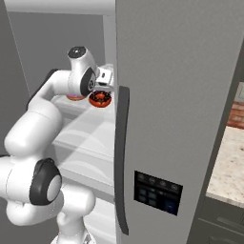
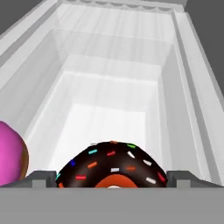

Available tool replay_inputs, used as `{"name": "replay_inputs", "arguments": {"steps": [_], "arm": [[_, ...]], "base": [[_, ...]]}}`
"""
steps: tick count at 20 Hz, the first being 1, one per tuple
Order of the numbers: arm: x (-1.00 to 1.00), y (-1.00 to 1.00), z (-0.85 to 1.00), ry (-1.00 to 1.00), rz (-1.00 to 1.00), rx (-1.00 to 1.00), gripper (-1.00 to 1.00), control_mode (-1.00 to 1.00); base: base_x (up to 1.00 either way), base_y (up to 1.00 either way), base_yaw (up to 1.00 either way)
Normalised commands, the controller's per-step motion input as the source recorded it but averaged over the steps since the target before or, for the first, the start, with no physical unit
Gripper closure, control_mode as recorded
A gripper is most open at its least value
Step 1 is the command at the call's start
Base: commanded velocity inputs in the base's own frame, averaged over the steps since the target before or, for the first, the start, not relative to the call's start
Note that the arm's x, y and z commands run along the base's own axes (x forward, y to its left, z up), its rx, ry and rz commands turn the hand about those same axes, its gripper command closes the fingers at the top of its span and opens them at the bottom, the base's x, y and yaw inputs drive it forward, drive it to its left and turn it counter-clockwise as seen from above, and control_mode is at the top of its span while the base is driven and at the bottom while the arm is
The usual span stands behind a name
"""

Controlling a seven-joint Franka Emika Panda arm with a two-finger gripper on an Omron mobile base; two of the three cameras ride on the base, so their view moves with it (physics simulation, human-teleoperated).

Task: Take the donuts from the fridge and place them on the empty tray on the dining counter.

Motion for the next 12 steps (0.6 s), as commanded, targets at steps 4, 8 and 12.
{"name": "replay_inputs", "arguments": {"steps": [4, 8, 12], "arm": [[-0.01, -0.08, 0.00, 0.03, -0.03, 0.04, -1.00, -1.00], [0.00, 0.21, 0.00, -0.16, 0.00, 0.00, -1.00, -1.00], [-0.17, 0.03, 0.00, -0.10, -0.01, 0.00, -1.00, -1.00]], "base": [[0.00, 0.00, 0.00], [0.00, 0.00, 0.00], [0.00, 0.00, 0.00]]}}
